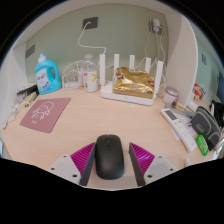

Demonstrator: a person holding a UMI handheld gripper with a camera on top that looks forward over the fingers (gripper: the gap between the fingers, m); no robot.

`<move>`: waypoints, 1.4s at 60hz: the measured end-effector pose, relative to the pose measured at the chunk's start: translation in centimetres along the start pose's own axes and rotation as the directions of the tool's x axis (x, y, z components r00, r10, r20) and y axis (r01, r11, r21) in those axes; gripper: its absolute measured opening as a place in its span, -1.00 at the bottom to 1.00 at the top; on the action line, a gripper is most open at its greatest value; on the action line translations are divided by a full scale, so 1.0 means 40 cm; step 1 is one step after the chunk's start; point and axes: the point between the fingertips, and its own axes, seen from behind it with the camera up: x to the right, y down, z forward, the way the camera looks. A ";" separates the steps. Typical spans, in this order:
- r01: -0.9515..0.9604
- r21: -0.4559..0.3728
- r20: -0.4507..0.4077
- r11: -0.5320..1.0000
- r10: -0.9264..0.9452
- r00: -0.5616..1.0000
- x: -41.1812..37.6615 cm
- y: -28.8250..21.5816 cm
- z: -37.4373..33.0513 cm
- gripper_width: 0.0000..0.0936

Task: Arrange mouse

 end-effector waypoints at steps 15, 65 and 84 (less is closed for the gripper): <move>-0.003 0.008 -0.065 1.000 0.004 0.998 -0.007 -0.002 0.000 -0.15; -0.021 0.174 0.004 0.984 0.021 1.000 -0.662 -0.512 0.075 -0.23; -0.032 0.002 0.040 0.999 0.032 0.999 -0.778 -0.287 0.289 -0.01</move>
